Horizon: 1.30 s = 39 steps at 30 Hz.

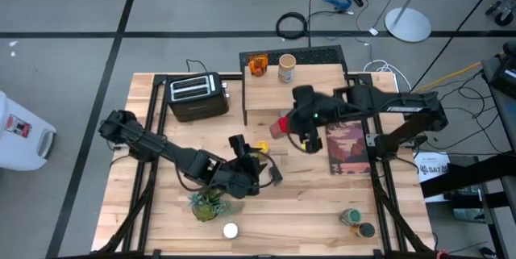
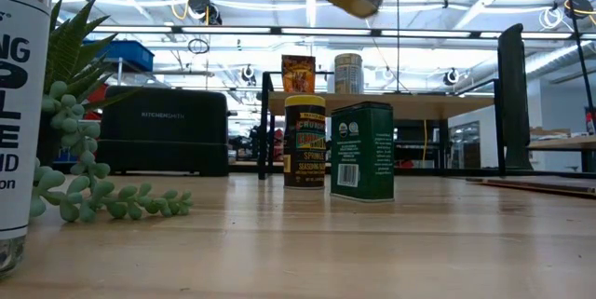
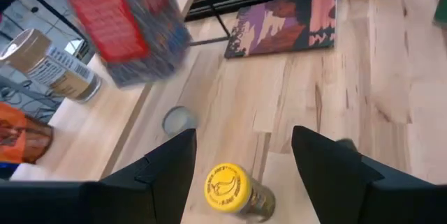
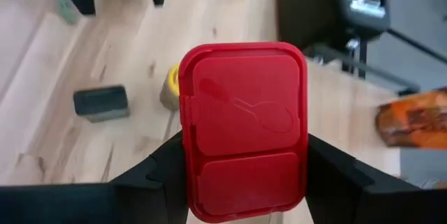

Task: Shelf spices
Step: Put the red seasoning can on the shelf

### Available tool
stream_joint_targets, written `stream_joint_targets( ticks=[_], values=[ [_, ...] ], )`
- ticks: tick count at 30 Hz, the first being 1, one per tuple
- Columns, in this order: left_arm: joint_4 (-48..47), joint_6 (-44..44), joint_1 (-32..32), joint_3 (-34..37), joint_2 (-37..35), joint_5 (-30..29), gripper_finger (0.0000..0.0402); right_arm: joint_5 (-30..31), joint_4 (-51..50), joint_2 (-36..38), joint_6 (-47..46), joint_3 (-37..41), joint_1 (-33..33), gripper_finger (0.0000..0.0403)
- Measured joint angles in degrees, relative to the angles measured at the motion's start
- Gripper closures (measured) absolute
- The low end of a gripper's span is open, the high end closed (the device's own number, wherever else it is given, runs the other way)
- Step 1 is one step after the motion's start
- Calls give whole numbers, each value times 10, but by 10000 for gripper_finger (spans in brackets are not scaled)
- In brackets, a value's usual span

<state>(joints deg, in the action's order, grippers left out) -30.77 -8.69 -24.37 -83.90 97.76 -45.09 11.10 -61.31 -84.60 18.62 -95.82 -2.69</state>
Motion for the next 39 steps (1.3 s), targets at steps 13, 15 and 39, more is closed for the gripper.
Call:
stream_joint_targets(
  ticks=[13,15,39],
  values=[
    [-29,-54,-76,51,0,-134,155,-85,16,-43,93,-103,125,205],
    [-28,-71,-81,66,-2,-160,155,-91,20,-48,105,-110,143,205],
    [201,190,31,91,-135,-93,155,-144,-104,-162,167,-290,192,205]
  ],
)
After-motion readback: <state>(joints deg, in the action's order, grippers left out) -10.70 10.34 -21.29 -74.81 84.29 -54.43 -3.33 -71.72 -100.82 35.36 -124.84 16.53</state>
